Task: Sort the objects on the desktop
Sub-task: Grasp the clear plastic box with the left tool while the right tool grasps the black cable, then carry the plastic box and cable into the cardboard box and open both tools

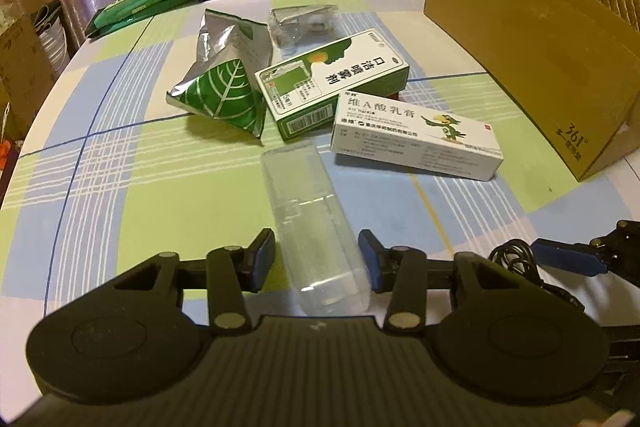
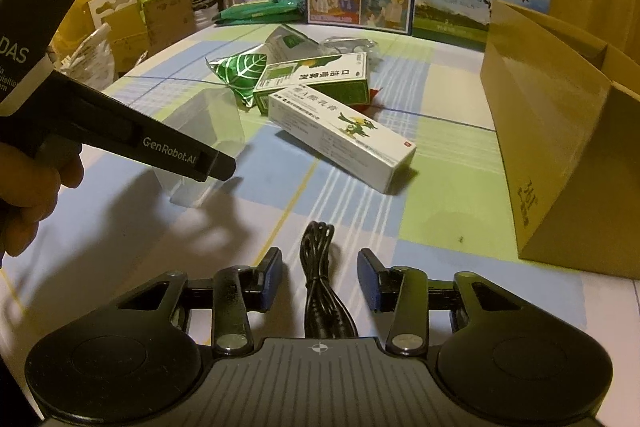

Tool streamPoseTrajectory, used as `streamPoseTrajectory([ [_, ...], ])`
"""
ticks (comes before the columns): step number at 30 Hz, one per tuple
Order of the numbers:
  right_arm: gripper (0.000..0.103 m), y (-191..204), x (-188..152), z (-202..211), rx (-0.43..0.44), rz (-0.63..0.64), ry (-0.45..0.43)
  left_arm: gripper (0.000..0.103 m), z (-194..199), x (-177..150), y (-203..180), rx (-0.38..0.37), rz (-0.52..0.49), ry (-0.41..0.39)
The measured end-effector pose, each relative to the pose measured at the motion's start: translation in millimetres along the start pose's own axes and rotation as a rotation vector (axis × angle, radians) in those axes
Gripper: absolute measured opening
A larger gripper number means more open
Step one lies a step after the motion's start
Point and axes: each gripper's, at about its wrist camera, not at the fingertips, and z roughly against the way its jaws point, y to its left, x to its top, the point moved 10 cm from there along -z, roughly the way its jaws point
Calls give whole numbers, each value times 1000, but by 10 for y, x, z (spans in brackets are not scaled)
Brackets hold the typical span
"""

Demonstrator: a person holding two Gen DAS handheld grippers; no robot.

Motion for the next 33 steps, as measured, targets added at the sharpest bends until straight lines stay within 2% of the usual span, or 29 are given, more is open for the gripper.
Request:
streamPoseTrajectory([
  [3, 21, 29, 15, -15, 5, 17, 1, 31, -3, -7, 18, -2, 11, 6],
  [4, 11, 37, 18, -17, 3, 22, 3, 30, 2, -7, 20, 0, 10, 6],
  [7, 8, 28, 22, -11, -9, 18, 9, 28, 16, -11, 16, 9, -6, 3],
  [15, 7, -100, 55, 146, -48, -15, -3, 26, 183, 46, -26, 16, -51, -43],
  [20, 7, -206, 139, 322, -71, -38, -22, 26, 291, 81, -93, -17, -63, -57],
  [28, 7, -440, 440, 760, -120, -63, -97, 26, 557, 235, -300, -48, -73, -90],
  [33, 7, -671, 691, 1127, -143, -112, -164, 26, 763, 443, -570, -90, -86, -123],
])
